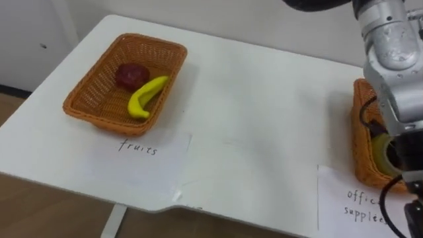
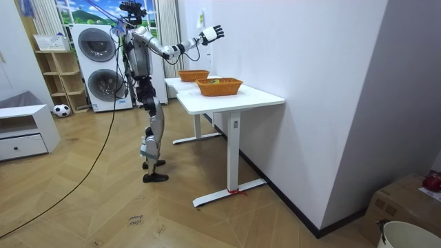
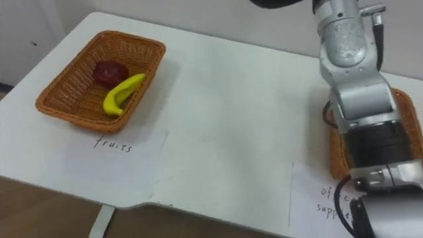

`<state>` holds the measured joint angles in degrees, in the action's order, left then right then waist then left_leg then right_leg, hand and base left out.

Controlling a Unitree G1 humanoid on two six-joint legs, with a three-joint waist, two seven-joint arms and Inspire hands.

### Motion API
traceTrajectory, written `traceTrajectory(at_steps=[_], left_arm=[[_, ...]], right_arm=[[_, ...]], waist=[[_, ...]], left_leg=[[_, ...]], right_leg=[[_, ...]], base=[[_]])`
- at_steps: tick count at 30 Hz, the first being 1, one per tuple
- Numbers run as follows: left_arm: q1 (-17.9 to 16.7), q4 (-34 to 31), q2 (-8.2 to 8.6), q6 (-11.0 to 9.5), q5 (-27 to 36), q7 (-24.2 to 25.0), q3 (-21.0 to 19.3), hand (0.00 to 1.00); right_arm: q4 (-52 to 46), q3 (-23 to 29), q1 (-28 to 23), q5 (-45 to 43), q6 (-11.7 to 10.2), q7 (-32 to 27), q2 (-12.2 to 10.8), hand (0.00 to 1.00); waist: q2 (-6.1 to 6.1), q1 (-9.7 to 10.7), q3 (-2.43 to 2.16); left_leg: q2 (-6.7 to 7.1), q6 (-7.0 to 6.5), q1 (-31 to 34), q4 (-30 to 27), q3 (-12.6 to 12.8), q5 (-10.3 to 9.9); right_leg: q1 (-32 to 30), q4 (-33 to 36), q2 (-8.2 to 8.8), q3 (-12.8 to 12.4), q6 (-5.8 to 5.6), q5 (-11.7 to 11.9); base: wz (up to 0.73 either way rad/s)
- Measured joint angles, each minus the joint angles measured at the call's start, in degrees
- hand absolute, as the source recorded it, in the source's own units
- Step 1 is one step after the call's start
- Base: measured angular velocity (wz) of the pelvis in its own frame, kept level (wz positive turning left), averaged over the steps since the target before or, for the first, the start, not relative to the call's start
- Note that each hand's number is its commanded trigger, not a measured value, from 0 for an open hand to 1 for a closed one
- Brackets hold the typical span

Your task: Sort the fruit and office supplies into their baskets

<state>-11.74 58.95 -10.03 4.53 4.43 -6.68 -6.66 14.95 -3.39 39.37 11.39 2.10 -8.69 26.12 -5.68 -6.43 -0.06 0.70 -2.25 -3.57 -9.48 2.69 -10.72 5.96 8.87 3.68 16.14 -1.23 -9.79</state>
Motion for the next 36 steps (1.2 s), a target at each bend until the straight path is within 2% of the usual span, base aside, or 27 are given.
traceTrajectory(at_steps=[2, 5, 7, 11, 13, 15, 20, 23, 25, 26, 30, 33, 36], left_arm=[[-0.1, -0.1, 0.0, 0.0, 0.1, 0.1, -0.1, 0.0], [-0.3, 0.5, -0.03, 0.0, 1.2, 0.0, -0.3, 0.0], [-0.4, 0.9, -0.13, 0.0, 2.2, -0.2, -0.3, 0.0], [-0.5, 0.9, -0.12, -0.5, 2.9, -0.4, -0.3, 0.0], [-0.8, 0.9, -0.09, -0.9, 2.8, -0.5, -0.5, 0.0], [-1.1, 1.0, -0.1, -1.2, 2.7, -0.5, -0.9, 0.0], [-3.0, 1.6, 0.0, -1.3, 2.7, -1.3, -2.2, 0.0], [-3.6, 1.4, -0.02, -1.3, 2.7, -1.7, -2.5, 0.0], [-3.6, 1.2, -0.04, -1.3, 2.8, -1.7, -2.7, 0.0], [-3.9, 1.2, -0.04, -1.3, 2.9, -1.7, -2.7, 0.0], [-3.8, 0.7, -0.03, -1.5, 2.7, -1.7, -3.7, 0.0], [-4.6, 0.0, -0.07, -1.4, 3.0, -1.8, -3.8, 0.0], [-4.3, 0.0, -0.11, -1.4, 2.9, -2.3, -3.8, 0.0]], right_arm=[[-0.5, 2.0, -0.1, 1.0, 0.0, 0.0, 0.0, 0.0], [-2.4, 3.0, -0.3, 3.4, 0.0, -1.1, 1.3, 0.0], [-2.4, 3.8, -1.0, 5.8, -0.1, -1.2, 2.6, 0.0], [-2.5, 7.9, -3.1, 7.6, -0.1, -3.9, 3.0, 0.0], [-2.8, 9.8, -4.6, 8.8, -0.1, -4.6, 3.2, 0.0], [-4.9, 12.6, -8.4, 11.5, -0.2, -6.0, 4.2, 0.0], [-5.5, 17.2, -13.4, 15.8, -0.4, -9.1, 4.2, 0.0], [-5.4, 20.7, -14.9, 18.8, -0.6, -11.1, 4.3, 0.0], [-5.1, 21.2, -16.4, 19.1, -1.1, -12.0, 4.8, 0.0], [-4.9, 21.3, -17.7, 19.2, -1.2, -12.2, 5.0, 0.0], [-5.0, 25.7, -25.2, 21.2, -1.2, -13.4, 4.6, 0.0], [-3.9, 28.2, -26.5, 24.9, -1.2, -16.4, 4.6, 0.0], [-1.5, 30.3, -28.3, 26.8, -1.2, -19.6, 4.6, 0.0]], waist=[[-0.01, 0.8, -0.04], [0.08, 1.8, -0.09], [0.03, 2.6, -0.15], [0.24, 4.3, -0.26], [0.52, 4.7, -0.43], [0.77, 5.3, -0.59], [0.77, 8.0, -0.61], [0.69, 9.3, -0.54], [0.58, 9.6, -0.44], [0.46, 9.8, -0.37], [0.0, 10.6, -0.03], [0.18, 12.5, 0.13], [0.05, 12.8, 0.16]], left_leg=[[-0.08, 0.0, 0.0, 0.1, 0.4, 0.0], [-0.13, 0.0, 0.1, 0.2, 1.5, 0.0], [-0.09, 0.0, -0.1, 0.1, 1.6, 0.0], [-0.02, -0.01, 0.0, 0.1, 1.6, 0.0], [-0.1, -0.01, -0.2, 0.4, 1.9, 0.0], [-0.14, 0.0, -0.3, 0.5, 1.9, 0.0], [-0.2, 0.0, -0.3, 0.5, 2.2, 0.0], [-0.26, 0.0, -0.2, 0.6, 2.1, -0.1], [-0.38, 0.04, -0.4, 0.6, 2.4, -0.1], [-0.61, 0.14, -0.8, 0.8, 3.2, -0.1], [-0.92, 0.31, -0.6, 0.9, 3.2, -0.3], [-0.9, 0.3, -0.2, 0.9, 3.3, -0.3], [-0.97, 0.35, -0.4, 0.9, 3.6, -0.3]], right_leg=[[-0.5, 0.0, -0.07, -0.6, 0.01, 0.0], [-1.1, 0.2, -0.1, -1.8, 0.04, 0.0], [-0.9, 0.1, -0.04, -1.8, 0.02, 0.1], [-1.0, 0.1, -0.02, -1.9, -0.07, 0.1], [-1.0, 0.0, -0.12, -2.0, -0.06, 0.1], [-0.9, 0.0, -0.18, -2.0, -0.04, 0.1], [-1.0, 0.0, -0.27, -2.5, -0.01, 0.2], [-1.1, 0.1, -0.33, -2.3, 0.05, 0.2], [-1.1, 0.1, -0.52, -3.0, 0.15, 0.3], [-1.0, 0.1, -0.77, -3.4, 0.3, 0.4], [-1.0, 0.1, -1.04, -3.7, 0.41, 0.5], [-1.4, 0.0, -1.05, -4.0, 0.41, 0.5], [-1.4, 0.0, -1.21, -4.6, 0.42, 0.5]], base=[[-0.15], [-0.17], [-0.06], [0.0], [-0.02], [0.0], [-0.02], [0.0], [-0.11], [-0.2], [-0.04], [-0.04], [-0.04]])
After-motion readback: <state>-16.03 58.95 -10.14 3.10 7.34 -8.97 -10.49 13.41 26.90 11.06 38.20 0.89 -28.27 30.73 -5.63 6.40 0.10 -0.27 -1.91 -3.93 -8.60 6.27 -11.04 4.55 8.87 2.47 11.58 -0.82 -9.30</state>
